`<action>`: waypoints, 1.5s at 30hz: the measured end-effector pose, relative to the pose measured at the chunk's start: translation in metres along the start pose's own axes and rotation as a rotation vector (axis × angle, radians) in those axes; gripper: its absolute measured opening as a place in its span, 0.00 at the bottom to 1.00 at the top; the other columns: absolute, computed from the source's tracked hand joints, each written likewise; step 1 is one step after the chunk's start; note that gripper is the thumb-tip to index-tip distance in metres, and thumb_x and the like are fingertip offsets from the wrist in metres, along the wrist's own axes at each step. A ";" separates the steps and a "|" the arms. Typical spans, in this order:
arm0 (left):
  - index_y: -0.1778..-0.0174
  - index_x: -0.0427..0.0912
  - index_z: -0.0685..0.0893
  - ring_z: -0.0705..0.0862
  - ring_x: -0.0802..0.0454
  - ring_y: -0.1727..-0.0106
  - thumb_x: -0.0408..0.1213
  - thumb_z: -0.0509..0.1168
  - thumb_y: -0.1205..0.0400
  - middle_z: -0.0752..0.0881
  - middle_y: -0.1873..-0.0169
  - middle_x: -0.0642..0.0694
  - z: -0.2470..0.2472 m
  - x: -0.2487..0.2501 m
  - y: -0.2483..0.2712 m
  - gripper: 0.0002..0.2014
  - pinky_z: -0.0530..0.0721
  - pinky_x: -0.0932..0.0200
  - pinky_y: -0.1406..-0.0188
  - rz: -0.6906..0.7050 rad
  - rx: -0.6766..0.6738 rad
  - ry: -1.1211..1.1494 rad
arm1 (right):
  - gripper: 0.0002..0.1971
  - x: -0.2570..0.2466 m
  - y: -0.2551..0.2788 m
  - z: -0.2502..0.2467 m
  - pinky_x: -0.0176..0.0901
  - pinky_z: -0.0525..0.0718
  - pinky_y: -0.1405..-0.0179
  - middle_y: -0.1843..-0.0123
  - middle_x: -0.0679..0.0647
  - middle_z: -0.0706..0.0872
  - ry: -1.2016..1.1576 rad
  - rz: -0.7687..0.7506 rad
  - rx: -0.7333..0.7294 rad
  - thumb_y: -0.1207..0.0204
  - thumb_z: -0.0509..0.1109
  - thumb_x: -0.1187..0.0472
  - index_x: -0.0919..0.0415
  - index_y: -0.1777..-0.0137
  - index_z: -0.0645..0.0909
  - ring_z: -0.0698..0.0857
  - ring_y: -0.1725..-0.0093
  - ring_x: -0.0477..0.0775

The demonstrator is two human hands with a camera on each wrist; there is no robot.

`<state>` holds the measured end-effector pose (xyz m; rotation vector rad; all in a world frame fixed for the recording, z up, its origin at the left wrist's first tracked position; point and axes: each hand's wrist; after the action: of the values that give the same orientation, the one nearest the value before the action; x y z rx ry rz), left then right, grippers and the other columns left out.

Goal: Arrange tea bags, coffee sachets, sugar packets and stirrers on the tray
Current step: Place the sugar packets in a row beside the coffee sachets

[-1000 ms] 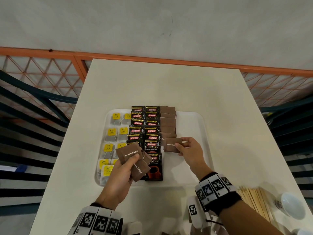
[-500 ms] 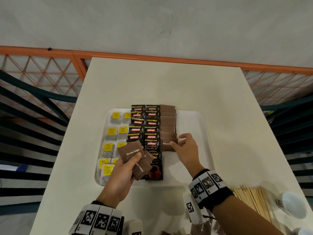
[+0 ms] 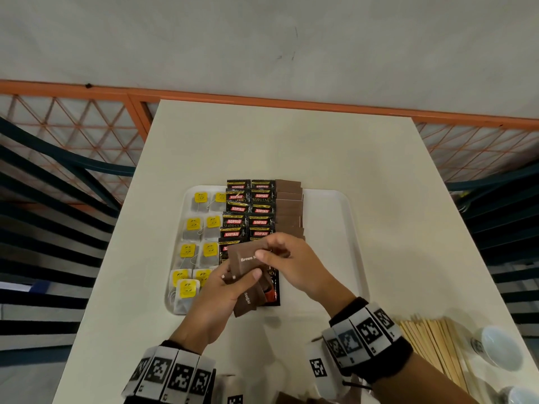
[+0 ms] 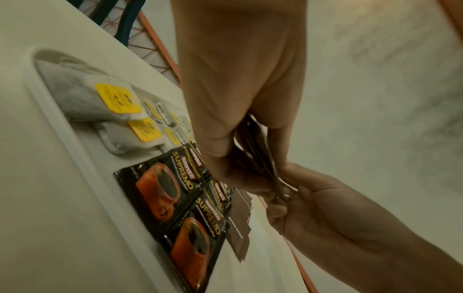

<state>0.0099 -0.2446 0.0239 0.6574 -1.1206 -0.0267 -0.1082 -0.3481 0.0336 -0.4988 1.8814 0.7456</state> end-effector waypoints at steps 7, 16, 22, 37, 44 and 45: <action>0.48 0.44 0.85 0.90 0.51 0.61 0.30 0.63 0.20 0.91 0.59 0.41 -0.011 0.000 0.001 0.09 0.88 0.58 0.68 -0.023 0.038 0.066 | 0.05 0.025 0.008 -0.022 0.30 0.77 0.72 0.67 0.50 0.85 -0.173 0.153 0.176 0.24 0.69 0.65 0.61 0.50 0.84 0.81 0.69 0.43; 0.42 0.43 0.82 0.90 0.49 0.55 0.21 0.55 0.20 0.91 0.56 0.39 -0.027 -0.010 0.011 0.18 0.88 0.56 0.62 -0.101 -0.008 0.085 | 0.05 0.060 0.003 -0.047 0.35 0.74 0.64 0.68 0.51 0.85 0.002 0.255 0.379 0.27 0.73 0.64 0.56 0.58 0.79 0.81 0.67 0.46; 0.42 0.46 0.82 0.86 0.48 0.52 0.22 0.58 0.20 0.90 0.54 0.43 -0.026 -0.012 0.015 0.18 0.86 0.56 0.58 -0.090 -0.002 0.058 | 0.07 0.061 -0.006 -0.037 0.28 0.75 0.69 0.70 0.48 0.84 0.048 0.227 0.390 0.28 0.74 0.64 0.61 0.54 0.79 0.81 0.69 0.44; 0.43 0.46 0.80 0.89 0.56 0.60 0.21 0.64 0.24 0.89 0.55 0.45 -0.012 -0.008 0.015 0.18 0.86 0.62 0.69 0.040 0.012 0.056 | 0.07 0.034 0.010 -0.014 0.30 0.75 0.62 0.58 0.48 0.83 0.179 0.128 0.321 0.22 0.66 0.51 0.54 0.51 0.78 0.80 0.60 0.43; 0.46 0.47 0.81 0.87 0.48 0.54 0.27 0.66 0.23 0.88 0.52 0.44 -0.006 -0.007 0.012 0.13 0.87 0.57 0.64 0.102 0.080 0.070 | 0.04 0.012 0.041 0.015 0.31 0.81 0.70 0.63 0.47 0.87 -0.077 0.134 -0.141 0.24 0.70 0.57 0.53 0.54 0.77 0.84 0.69 0.41; 0.46 0.46 0.81 0.88 0.49 0.55 0.28 0.65 0.22 0.88 0.53 0.44 -0.006 -0.007 0.012 0.12 0.88 0.57 0.65 0.100 0.078 0.080 | 0.03 0.012 0.043 0.015 0.32 0.82 0.70 0.63 0.49 0.87 -0.122 0.146 -0.127 0.24 0.70 0.60 0.55 0.54 0.78 0.84 0.70 0.42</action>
<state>0.0079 -0.2299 0.0225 0.6658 -1.0799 0.1286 -0.1301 -0.3068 0.0292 -0.3885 1.7777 0.9754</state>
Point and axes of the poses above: each hand's wrist, its own y-axis away from the middle knuckle, its own z-axis out of the palm, x = y × z
